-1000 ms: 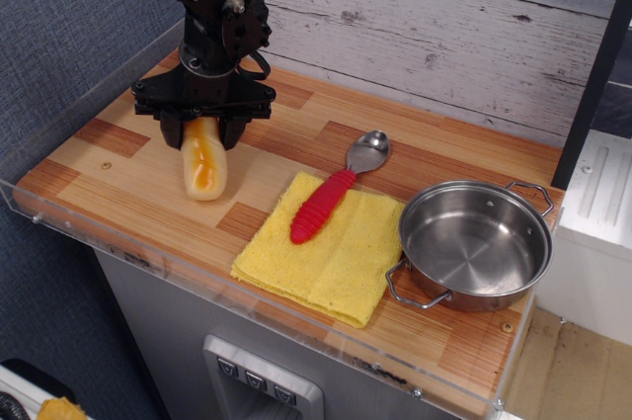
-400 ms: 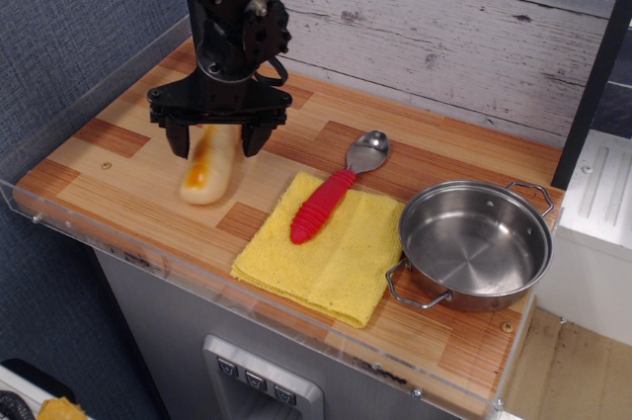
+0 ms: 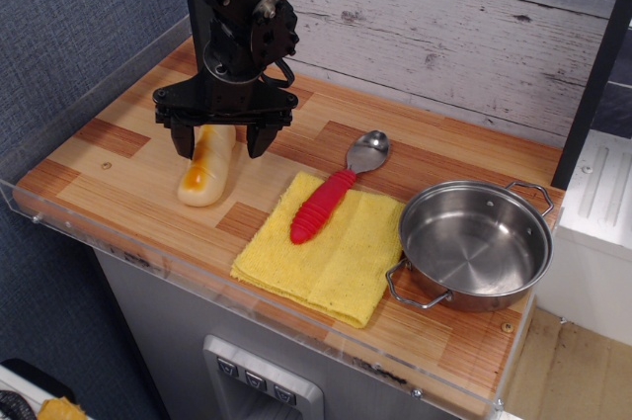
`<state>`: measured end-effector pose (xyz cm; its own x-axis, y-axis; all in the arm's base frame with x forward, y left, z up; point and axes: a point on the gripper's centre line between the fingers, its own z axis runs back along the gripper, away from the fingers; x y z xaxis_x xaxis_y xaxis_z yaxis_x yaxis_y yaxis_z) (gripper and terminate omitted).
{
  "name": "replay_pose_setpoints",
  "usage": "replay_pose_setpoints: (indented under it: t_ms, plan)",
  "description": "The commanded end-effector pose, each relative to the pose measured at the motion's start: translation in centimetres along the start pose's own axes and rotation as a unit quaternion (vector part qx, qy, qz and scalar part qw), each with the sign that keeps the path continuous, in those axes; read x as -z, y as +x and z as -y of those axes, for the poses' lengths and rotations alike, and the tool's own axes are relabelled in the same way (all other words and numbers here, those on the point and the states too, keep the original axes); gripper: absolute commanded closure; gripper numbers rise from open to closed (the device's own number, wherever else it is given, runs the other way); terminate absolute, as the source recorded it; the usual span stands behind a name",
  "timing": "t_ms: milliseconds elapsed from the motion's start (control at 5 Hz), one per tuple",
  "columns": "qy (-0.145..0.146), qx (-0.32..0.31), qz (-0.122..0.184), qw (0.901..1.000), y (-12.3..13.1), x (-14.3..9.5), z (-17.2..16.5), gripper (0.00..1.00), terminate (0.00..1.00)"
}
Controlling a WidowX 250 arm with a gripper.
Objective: Move bread from pot to left of yellow cloth with red fork
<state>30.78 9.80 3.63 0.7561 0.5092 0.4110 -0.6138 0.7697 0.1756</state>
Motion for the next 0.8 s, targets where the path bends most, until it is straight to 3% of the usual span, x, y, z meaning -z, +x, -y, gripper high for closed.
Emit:
replay_pose_setpoints:
  t_ms: [0, 200, 400, 600]
  plan:
    - [-0.091, 0.051, 0.2, 0.9741, 3.5, -8.6, -0.7, 0.0, 0.0]
    - [-0.071, 0.087, 0.255, 0.9603, 3.8, -12.4, -0.3, 0.0, 0.0]
    - [-0.078, 0.115, 0.275, 0.9513, 3.6, -13.2, -0.4, 0.0, 0.0]
    - [-0.078, 0.115, 0.275, 0.9513, 3.6, -13.2, -0.4, 0.0, 0.0]
